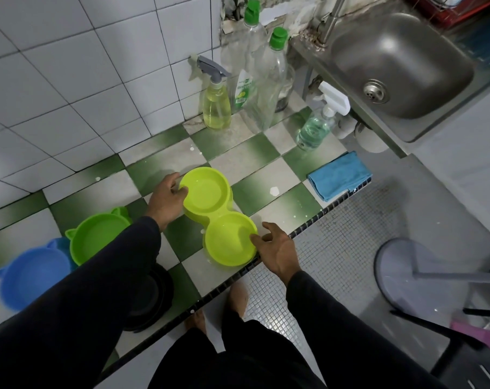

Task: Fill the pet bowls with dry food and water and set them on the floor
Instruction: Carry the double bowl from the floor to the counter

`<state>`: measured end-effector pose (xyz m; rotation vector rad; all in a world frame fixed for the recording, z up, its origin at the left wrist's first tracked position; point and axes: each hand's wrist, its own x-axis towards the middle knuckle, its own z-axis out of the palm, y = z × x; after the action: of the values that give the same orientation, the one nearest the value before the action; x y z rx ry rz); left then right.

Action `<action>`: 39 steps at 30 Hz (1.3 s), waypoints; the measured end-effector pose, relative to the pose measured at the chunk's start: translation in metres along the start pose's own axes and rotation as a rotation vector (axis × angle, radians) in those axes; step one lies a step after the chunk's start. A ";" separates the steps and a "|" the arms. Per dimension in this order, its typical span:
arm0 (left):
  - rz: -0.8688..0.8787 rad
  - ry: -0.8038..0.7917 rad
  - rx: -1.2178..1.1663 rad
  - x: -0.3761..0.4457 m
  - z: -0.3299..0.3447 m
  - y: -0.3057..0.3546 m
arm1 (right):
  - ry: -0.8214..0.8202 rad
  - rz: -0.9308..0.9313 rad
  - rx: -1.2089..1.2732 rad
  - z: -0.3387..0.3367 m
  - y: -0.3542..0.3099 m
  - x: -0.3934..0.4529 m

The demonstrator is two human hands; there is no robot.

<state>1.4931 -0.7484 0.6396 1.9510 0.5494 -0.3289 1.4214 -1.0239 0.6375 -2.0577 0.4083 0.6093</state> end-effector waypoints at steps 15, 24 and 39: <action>0.043 -0.008 0.640 -0.071 -0.011 -0.001 | -0.158 -0.210 -0.653 -0.027 -0.031 0.019; 0.023 -0.050 0.855 -0.118 -0.030 0.001 | -0.180 -0.301 -0.857 -0.020 -0.068 0.004; 0.067 0.037 0.780 -0.223 -0.098 -0.037 | -0.100 -0.499 -0.927 0.026 -0.093 -0.104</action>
<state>1.2811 -0.6974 0.7549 2.7226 0.4043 -0.5177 1.3760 -0.9479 0.7485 -2.8265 -0.5548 0.6440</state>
